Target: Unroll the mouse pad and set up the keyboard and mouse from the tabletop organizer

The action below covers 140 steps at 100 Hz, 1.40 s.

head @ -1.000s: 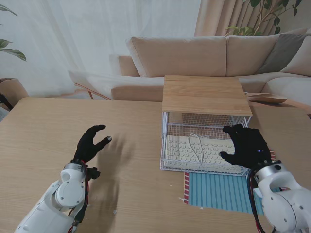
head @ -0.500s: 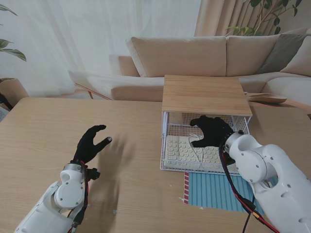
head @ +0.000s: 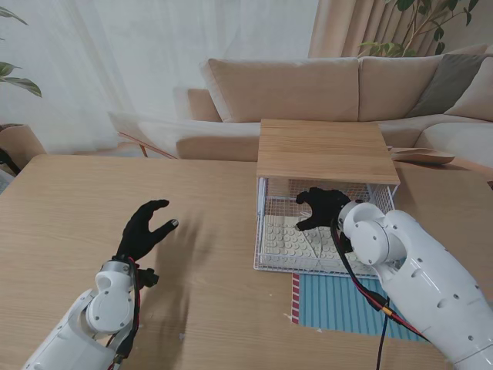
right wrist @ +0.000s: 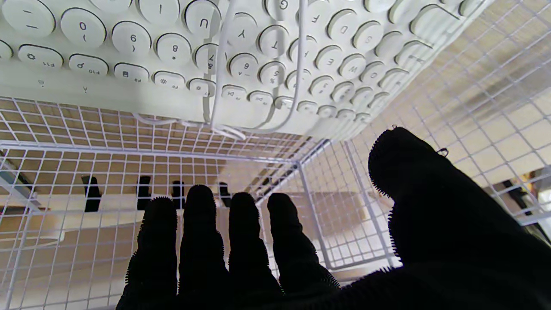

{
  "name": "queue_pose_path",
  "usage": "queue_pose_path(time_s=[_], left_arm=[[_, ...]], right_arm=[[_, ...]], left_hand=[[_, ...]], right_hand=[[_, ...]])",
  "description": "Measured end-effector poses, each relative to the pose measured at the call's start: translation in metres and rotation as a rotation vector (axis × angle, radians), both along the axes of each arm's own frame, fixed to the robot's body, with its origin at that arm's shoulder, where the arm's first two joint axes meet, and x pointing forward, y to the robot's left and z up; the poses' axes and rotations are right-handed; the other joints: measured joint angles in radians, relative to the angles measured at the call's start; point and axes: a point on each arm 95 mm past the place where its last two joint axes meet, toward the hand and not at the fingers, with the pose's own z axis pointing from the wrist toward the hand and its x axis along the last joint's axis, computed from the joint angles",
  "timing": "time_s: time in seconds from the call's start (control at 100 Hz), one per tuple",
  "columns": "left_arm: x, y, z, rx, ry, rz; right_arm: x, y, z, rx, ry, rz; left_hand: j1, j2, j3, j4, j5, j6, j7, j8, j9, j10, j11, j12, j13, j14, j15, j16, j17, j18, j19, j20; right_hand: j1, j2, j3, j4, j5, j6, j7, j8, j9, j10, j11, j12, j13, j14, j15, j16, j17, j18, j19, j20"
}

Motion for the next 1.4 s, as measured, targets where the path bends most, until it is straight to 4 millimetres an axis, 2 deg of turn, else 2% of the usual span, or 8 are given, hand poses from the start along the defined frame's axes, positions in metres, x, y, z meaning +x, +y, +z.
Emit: queue_pose_path(time_s=[0.22, 0.39, 0.67, 1.0, 1.09, 1.15, 1.29, 1.4], left_arm=[[-0.001, -0.002, -0.001, 0.004, 0.004, -0.009], [-0.003, -0.006, 0.000, 0.026, -0.012, -0.029], [-0.007, -0.015, 0.007, 0.040, -0.042, -0.063], [-0.020, -0.045, 0.015, 0.131, -0.094, -0.221], [-0.021, -0.054, 0.018, 0.180, -0.119, -0.269], [-0.021, -0.060, 0.021, 0.182, -0.133, -0.291], [-0.019, -0.075, 0.029, 0.232, -0.178, -0.355], [-0.016, -0.085, 0.033, 0.286, -0.197, -0.409]], right_arm=[[0.016, 0.002, -0.005, -0.014, 0.035, -0.016], [0.027, 0.000, -0.011, -0.031, 0.057, -0.035], [0.033, -0.002, -0.023, -0.018, 0.089, -0.061], [0.038, 0.002, -0.028, -0.025, 0.121, -0.059], [0.039, 0.002, -0.028, -0.028, 0.131, -0.064], [0.040, 0.003, -0.028, -0.033, 0.138, -0.064], [0.041, 0.002, -0.030, -0.033, 0.156, -0.074], [0.041, 0.002, -0.031, -0.031, 0.170, -0.077]], left_hand=[[0.000, -0.015, 0.003, 0.000, 0.000, 0.000, 0.000, 0.000, 0.000, 0.000, -0.002, 0.000, 0.000, 0.000, 0.000, 0.000, 0.000, 0.000, 0.000, 0.000], [0.000, -0.033, 0.012, 0.000, -0.028, -0.009, -0.001, 0.000, -0.004, 0.000, -0.051, -0.025, 0.000, 0.000, 0.000, 0.000, 0.014, 0.001, 0.000, 0.011], [0.000, -0.079, 0.036, 0.000, -0.043, -0.014, -0.001, 0.000, -0.004, 0.000, -0.062, -0.034, 0.000, 0.000, 0.000, 0.000, 0.018, 0.019, -0.001, 0.022], [-0.014, -0.167, 0.097, 0.000, -0.118, -0.025, -0.025, -0.026, -0.017, 0.000, -0.128, -0.046, 0.000, -0.003, -0.002, 0.000, 0.095, -0.016, -0.001, 0.023], [-0.042, -0.189, 0.095, 0.000, -0.118, -0.029, -0.092, -0.067, -0.020, 0.000, -0.169, -0.047, 0.000, -0.003, -0.026, 0.000, 0.094, -0.017, 0.018, 0.022], [-0.051, -0.220, 0.100, 0.000, -0.118, -0.031, -0.135, -0.086, -0.037, 0.000, -0.204, -0.047, -0.011, -0.005, -0.048, 0.000, 0.037, -0.028, 0.123, 0.022], [-0.075, -0.288, 0.111, 0.000, -0.118, -0.040, -0.179, -0.111, -0.063, 0.000, -0.258, -0.018, -0.013, -0.014, -0.070, 0.011, -0.009, -0.028, 0.324, -0.139], [-0.088, -0.321, 0.125, 0.000, -0.118, -0.050, -0.191, -0.117, -0.069, 0.000, -0.272, 0.005, -0.013, -0.015, -0.079, 0.012, -0.010, -0.028, 0.355, -0.195]], right_hand=[[0.000, -0.002, -0.010, 0.000, 0.000, 0.000, 0.001, 0.000, 0.000, 0.000, 0.000, 0.000, 0.000, 0.000, 0.023, 0.001, 0.003, 0.000, 0.000, 0.000], [0.000, -0.002, -0.011, 0.000, 0.001, 0.000, 0.007, 0.000, 0.000, 0.000, 0.000, 0.000, 0.000, 0.000, 0.046, 0.012, 0.010, 0.000, 0.000, 0.000], [0.000, -0.002, -0.011, 0.000, 0.002, 0.000, 0.011, 0.000, 0.011, 0.000, 0.001, 0.001, 0.000, 0.000, 0.046, 0.012, 0.010, -0.001, 0.000, 0.005], [-0.011, 0.010, -0.023, 0.000, 0.004, 0.000, 0.012, -0.001, 0.012, 0.000, 0.001, 0.002, 0.000, 0.000, 0.046, 0.012, 0.010, -0.001, 0.000, 0.005], [-0.022, 0.024, -0.034, 0.000, 0.013, 0.001, 0.008, -0.002, 0.025, 0.000, 0.003, 0.002, 0.009, 0.000, 0.046, 0.012, 0.010, -0.001, 0.000, 0.005], [-0.023, 0.022, -0.042, 0.000, 0.019, 0.001, 0.013, -0.002, 0.034, 0.001, 0.003, 0.002, 0.025, 0.000, 0.048, 0.012, 0.010, -0.001, 0.000, 0.005], [-0.032, 0.044, -0.052, 0.000, 0.030, 0.001, 0.013, -0.011, 0.052, 0.001, 0.004, 0.002, 0.044, 0.000, 0.059, 0.015, 0.010, -0.001, 0.000, 0.005], [-0.034, 0.045, -0.062, 0.000, 0.040, 0.001, 0.013, -0.012, 0.063, 0.003, 0.007, 0.002, 0.046, 0.000, 0.063, 0.016, 0.011, -0.001, 0.000, 0.005]])
